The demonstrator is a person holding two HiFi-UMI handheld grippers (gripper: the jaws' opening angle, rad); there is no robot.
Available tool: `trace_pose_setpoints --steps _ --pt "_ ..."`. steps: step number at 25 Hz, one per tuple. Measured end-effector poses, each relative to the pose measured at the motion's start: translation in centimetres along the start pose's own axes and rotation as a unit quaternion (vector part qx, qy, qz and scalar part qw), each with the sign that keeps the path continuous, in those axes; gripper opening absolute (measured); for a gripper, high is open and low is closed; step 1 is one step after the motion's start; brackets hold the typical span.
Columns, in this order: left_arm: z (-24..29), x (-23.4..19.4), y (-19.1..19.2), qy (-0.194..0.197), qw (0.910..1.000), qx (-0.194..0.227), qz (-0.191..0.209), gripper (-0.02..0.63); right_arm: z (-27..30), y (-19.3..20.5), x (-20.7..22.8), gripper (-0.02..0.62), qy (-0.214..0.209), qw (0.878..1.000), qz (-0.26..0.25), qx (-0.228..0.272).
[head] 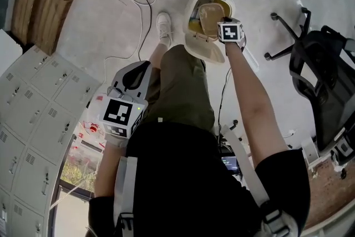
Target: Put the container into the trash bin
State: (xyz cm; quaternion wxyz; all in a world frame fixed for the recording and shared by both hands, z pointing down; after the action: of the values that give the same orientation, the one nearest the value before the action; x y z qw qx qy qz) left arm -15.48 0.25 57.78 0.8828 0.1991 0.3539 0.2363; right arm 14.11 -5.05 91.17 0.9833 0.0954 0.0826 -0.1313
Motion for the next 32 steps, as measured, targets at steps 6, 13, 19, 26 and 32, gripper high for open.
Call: trace_pose_setpoints --steps 6,13,19,26,32 --pt "0.1 -0.3 1.3 -0.004 0.9999 -0.012 -0.008 0.009 1.6 -0.2 -0.6 0.032 0.005 1.000 0.016 -0.012" --pt "-0.2 -0.8 2.4 -0.006 0.9995 -0.022 -0.020 0.009 2.8 -0.8 -1.3 0.034 0.009 0.999 0.038 -0.025" --pt "-0.4 -1.0 2.9 -0.003 0.9992 -0.031 -0.027 0.009 3.8 -1.0 -1.9 0.037 0.010 0.997 0.063 -0.034" --pt "-0.6 -1.2 3.2 -0.001 0.9990 -0.034 -0.028 0.009 4.2 -0.5 -2.6 0.041 -0.004 0.995 0.084 -0.045" --pt "-0.9 -1.3 3.3 -0.005 0.9994 -0.029 -0.018 0.009 3.8 -0.1 -3.2 0.044 -0.014 0.996 0.081 -0.047"
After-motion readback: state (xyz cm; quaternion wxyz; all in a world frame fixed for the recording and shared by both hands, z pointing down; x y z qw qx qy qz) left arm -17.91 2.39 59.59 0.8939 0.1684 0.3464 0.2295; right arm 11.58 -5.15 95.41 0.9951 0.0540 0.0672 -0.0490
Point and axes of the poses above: the fingertips, and each gripper's own axes: z forward along the fingers, x to its right, y out of its underside, the point moved 3 cm from there along -z, backward along the fingers, and after that the axes turned 15 degrees about y, right-handed, at the moved point
